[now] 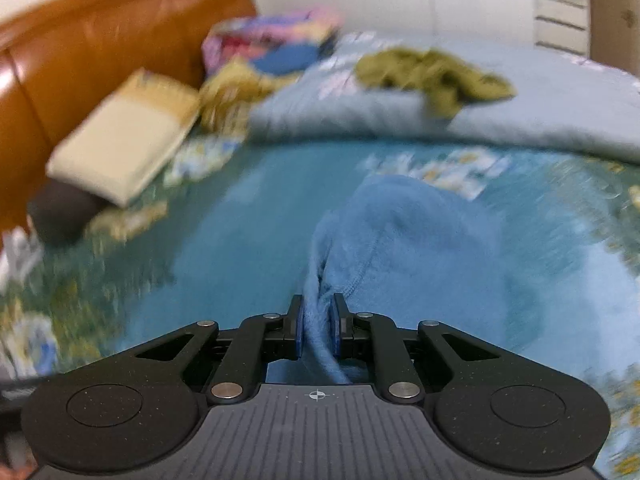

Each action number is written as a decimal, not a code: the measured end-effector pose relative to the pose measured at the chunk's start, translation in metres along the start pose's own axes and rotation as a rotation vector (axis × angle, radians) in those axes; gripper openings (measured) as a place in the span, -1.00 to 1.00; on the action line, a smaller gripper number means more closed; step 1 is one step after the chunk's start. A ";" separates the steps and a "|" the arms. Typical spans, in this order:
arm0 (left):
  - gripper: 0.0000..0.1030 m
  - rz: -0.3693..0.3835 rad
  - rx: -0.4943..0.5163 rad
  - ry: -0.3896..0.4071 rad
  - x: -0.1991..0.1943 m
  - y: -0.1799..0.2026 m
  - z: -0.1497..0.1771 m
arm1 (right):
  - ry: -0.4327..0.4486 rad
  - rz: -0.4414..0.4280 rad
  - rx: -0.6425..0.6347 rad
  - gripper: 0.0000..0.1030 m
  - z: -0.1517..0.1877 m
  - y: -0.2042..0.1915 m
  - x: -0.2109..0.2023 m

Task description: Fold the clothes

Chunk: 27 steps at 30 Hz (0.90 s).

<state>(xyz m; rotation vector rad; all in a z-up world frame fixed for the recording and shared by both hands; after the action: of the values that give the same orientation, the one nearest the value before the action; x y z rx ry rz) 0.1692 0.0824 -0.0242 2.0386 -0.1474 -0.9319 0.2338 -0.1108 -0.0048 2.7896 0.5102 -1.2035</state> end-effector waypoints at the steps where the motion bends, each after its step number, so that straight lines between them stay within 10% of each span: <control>1: -0.51 0.007 0.005 -0.007 0.001 0.002 0.001 | -0.017 -0.003 0.003 -0.79 0.005 -0.006 0.006; 10: -0.31 0.074 0.037 -0.086 0.010 0.022 0.016 | 0.103 -0.165 0.098 -0.54 0.006 -0.018 -0.040; 17: -0.05 0.138 -0.039 -0.233 0.045 0.059 0.041 | 0.198 0.034 0.392 -0.32 0.048 0.093 -0.102; 27: -0.19 0.231 -0.045 -0.290 0.056 0.084 0.050 | 0.159 0.084 0.542 -0.31 0.107 0.124 -0.104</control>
<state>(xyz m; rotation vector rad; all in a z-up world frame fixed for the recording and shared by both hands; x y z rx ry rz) 0.1953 -0.0264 -0.0099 1.7909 -0.5037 -1.0675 0.1329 -0.2758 -0.0135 3.3318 0.0705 -1.2633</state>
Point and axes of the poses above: each gripper's, at about its wrist camera, not at the fingertips, and x roughly the way its jaws point, y to its right, z to its underside, the point moved 10 cm from there along x, roughly the way its jaws point, and after that the axes turned 11 degrees about -x, right-handed, at the moved point
